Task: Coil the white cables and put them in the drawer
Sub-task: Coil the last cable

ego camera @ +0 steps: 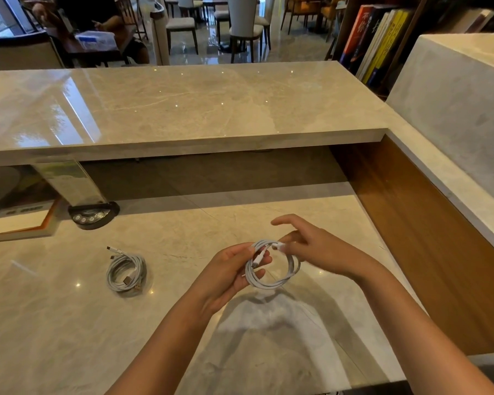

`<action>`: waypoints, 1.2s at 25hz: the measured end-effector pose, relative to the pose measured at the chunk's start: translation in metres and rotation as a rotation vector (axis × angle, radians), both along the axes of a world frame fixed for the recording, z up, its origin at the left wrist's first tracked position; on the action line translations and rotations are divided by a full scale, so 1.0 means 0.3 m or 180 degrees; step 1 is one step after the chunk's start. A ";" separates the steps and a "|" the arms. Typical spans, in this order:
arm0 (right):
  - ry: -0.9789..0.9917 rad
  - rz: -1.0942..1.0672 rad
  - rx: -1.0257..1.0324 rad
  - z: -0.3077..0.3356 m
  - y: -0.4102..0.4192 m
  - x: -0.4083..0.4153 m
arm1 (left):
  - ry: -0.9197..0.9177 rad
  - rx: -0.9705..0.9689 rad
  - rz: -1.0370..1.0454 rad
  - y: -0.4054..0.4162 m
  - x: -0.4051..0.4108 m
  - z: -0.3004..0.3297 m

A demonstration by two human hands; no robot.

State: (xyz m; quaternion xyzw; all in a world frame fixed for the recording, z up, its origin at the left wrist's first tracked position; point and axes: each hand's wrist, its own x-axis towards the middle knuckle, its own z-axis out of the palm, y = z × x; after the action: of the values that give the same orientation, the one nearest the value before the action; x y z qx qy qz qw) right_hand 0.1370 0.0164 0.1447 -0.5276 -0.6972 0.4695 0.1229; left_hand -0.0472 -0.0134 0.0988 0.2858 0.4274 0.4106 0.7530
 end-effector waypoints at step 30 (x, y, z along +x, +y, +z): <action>0.0172 -0.0978 0.0114 -0.095 0.033 -0.073 | -0.0117 0.0233 0.0439 -0.027 0.002 -0.002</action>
State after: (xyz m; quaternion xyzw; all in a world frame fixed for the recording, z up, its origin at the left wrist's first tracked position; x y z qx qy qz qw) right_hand 0.1151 0.0264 0.1163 -0.6130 -0.6130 0.4467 0.2213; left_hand -0.0466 -0.0214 0.0983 0.2755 0.4169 0.4820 0.7197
